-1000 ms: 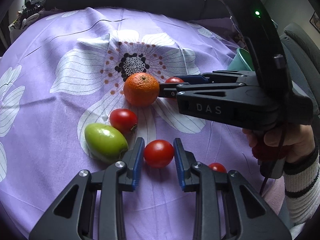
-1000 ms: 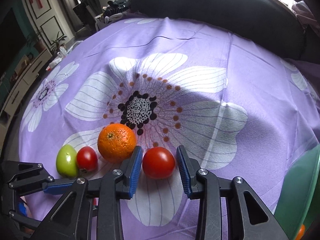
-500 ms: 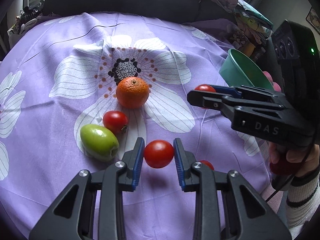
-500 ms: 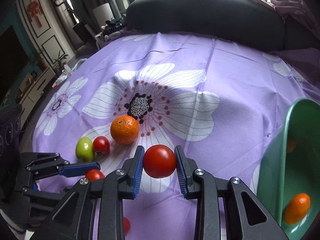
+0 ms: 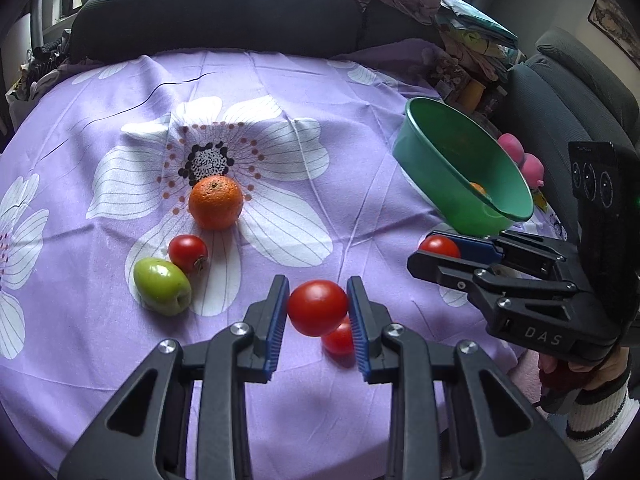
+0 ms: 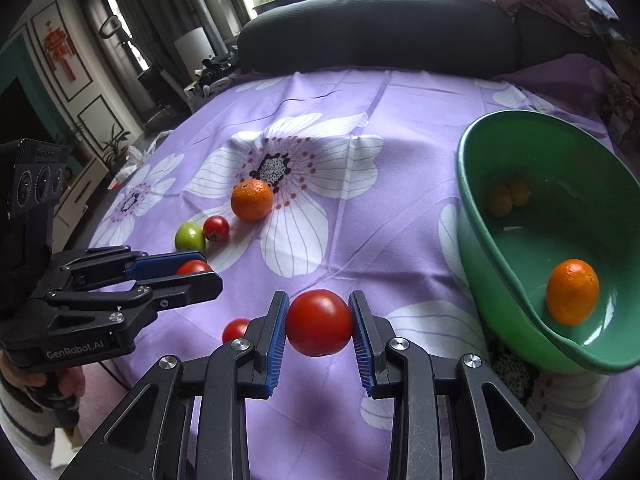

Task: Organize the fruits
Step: 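Close the right gripper on a red tomato while the left gripper grasps another tomato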

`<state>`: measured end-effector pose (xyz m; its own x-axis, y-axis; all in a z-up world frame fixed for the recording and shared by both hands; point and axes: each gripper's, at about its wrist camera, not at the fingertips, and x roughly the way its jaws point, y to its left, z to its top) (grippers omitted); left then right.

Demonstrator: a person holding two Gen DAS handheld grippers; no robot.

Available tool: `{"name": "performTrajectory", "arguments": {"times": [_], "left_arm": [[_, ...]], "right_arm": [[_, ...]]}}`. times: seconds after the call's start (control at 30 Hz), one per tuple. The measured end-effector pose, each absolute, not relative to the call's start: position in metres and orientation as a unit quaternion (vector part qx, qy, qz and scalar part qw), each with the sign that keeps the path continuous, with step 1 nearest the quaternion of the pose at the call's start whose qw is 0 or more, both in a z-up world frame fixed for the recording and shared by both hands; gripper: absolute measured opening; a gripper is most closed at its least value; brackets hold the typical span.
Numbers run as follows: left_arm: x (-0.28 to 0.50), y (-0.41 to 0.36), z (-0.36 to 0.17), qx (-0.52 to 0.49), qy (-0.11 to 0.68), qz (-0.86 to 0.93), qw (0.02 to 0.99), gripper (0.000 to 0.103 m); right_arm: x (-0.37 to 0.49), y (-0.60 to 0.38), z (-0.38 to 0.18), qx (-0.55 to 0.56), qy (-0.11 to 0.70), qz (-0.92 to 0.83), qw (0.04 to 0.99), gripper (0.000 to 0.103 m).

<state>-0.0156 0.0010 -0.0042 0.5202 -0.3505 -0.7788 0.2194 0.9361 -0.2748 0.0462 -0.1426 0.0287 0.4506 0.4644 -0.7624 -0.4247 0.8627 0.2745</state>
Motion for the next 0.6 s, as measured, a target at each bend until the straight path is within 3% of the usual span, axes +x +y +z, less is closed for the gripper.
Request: {"name": "performTrajectory", "arguments": {"times": [0.6], "left_arm": [[-0.001, -0.046, 0.022, -0.034, 0.438, -0.201, 0.876, 0.029]], "right_arm": [[0.032, -0.187, 0.059, 0.046, 0.396, 0.219, 0.891, 0.033]]}}
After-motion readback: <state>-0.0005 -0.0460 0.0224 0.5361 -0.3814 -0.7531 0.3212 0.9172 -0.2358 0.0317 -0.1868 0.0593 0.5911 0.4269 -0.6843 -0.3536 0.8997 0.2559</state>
